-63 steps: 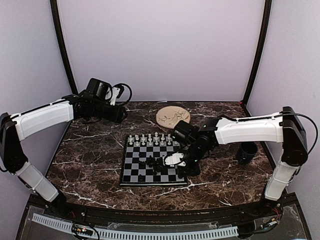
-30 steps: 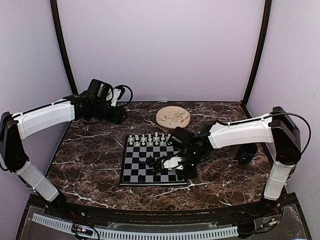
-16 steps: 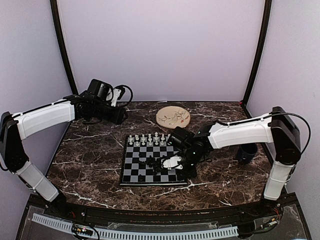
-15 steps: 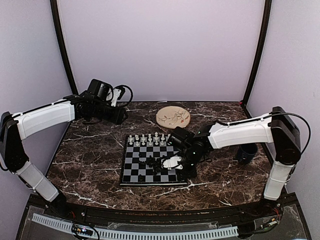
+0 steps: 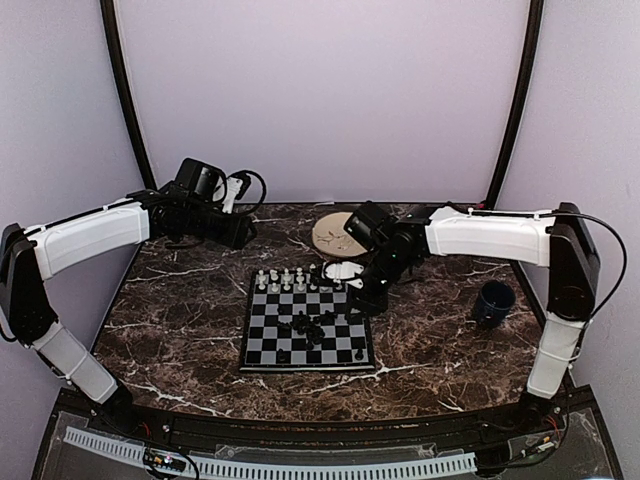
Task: Set up the chess pieces on the board
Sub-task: Place the rook at a8, then pick up the pawn from the chessboard, then place the pawn at a7.
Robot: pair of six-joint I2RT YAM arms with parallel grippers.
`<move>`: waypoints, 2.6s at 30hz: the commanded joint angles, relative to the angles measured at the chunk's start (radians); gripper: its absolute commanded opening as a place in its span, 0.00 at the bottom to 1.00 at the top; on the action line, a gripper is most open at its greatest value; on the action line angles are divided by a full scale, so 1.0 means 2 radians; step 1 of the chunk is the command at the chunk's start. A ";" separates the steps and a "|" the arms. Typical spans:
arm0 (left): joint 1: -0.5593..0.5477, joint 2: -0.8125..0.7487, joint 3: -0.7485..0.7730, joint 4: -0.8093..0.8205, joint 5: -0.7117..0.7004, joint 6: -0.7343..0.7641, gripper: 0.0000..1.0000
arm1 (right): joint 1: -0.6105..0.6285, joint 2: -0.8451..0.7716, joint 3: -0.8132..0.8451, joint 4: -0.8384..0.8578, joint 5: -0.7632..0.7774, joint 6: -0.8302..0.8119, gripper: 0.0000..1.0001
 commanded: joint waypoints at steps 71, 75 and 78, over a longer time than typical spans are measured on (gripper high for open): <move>0.003 -0.004 0.016 -0.012 0.025 0.003 0.56 | 0.000 0.037 -0.034 -0.005 -0.011 -0.013 0.00; 0.003 -0.004 0.016 -0.012 0.024 0.003 0.56 | 0.001 0.041 -0.037 -0.004 -0.001 -0.013 0.00; 0.003 -0.003 0.016 -0.012 0.025 0.003 0.56 | 0.001 0.041 -0.041 0.000 0.002 -0.012 0.01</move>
